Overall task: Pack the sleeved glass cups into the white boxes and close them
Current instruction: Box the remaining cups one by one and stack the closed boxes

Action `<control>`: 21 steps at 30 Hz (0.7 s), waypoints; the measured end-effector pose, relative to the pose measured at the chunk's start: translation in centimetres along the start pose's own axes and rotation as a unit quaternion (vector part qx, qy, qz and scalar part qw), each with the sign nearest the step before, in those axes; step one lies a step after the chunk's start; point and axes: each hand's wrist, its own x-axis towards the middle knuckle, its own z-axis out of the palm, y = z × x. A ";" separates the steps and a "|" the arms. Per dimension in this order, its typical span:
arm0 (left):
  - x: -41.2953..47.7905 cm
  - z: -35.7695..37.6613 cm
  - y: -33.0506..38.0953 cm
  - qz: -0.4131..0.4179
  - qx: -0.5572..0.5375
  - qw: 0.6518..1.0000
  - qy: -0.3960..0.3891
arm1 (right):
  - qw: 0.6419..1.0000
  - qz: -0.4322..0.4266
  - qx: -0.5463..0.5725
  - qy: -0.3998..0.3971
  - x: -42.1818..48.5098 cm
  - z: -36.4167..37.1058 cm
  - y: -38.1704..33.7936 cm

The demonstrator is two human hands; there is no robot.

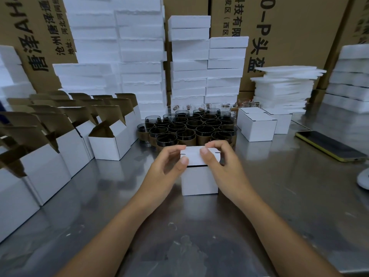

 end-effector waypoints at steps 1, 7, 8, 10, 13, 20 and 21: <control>0.0 0.0 0.0 0.004 -0.003 1.000 0.001 | 1.000 -0.005 -0.005 0.001 0.0 0.0 0.0; 0.2 -0.1 0.0 0.011 -0.002 1.000 0.010 | 1.000 -0.014 0.002 -0.010 -0.1 0.0 0.1; 0.1 -0.1 -0.1 0.009 -0.003 1.000 0.010 | 1.000 -0.010 0.007 -0.016 0.0 -0.1 0.1; 0.1 -0.2 -0.1 0.002 -0.009 1.000 0.010 | 0.999 -0.002 0.010 -0.030 -0.1 -0.2 0.2; 0.0 -0.3 -0.2 -0.024 -0.005 1.000 0.017 | 0.999 0.014 0.000 -0.034 0.0 -0.2 0.3; 0.3 -0.4 -0.2 -0.060 0.014 0.997 0.038 | 0.997 0.041 0.062 -0.013 0.7 -0.1 0.1; 0.3 -0.3 -0.2 -0.061 0.015 0.997 0.039 | 0.997 0.037 0.060 -0.013 0.7 -0.1 0.2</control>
